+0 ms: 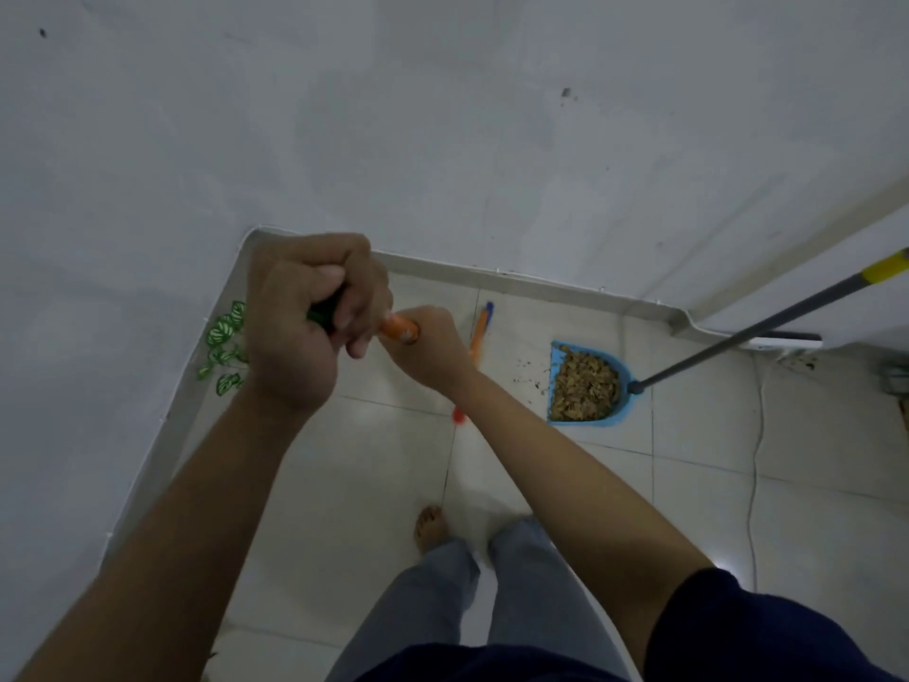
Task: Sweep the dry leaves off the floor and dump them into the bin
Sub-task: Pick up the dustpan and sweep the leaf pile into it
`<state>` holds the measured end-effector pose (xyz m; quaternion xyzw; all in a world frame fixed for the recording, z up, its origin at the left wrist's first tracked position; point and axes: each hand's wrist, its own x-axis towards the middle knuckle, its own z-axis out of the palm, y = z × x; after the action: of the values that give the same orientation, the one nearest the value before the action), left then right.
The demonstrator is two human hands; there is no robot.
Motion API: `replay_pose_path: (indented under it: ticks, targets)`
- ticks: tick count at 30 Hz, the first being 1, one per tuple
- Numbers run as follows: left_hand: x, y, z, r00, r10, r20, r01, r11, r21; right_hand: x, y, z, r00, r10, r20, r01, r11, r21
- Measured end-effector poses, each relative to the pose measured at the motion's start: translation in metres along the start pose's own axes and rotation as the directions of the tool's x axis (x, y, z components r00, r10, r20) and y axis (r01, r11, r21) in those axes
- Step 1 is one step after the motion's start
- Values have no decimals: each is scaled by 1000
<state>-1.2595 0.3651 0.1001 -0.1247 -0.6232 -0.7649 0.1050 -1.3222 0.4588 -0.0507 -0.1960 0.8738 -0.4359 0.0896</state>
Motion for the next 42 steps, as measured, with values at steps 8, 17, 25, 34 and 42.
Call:
replay_pose_path:
  ticks: [8,17,25,34,42]
  targets:
    - [29,-62,19,969,-198,150,175,973,151,20,48,2,980,199,-6,-199,979,40]
    - [32,-56,55,955,-221,198,217,975,44,-25,64,-37,945,314,-89,-297,941,160]
    - [45,-34,71,990,-104,90,99,994,56,-10,42,-52,968,204,143,-213,976,50]
    - [4,-79,100,966,-223,-133,206,970,-130,-57,94,-86,906,346,244,-331,938,-99]
    - [44,-28,101,980,-85,-178,68,992,-102,-23,51,-105,971,179,160,-183,983,10]
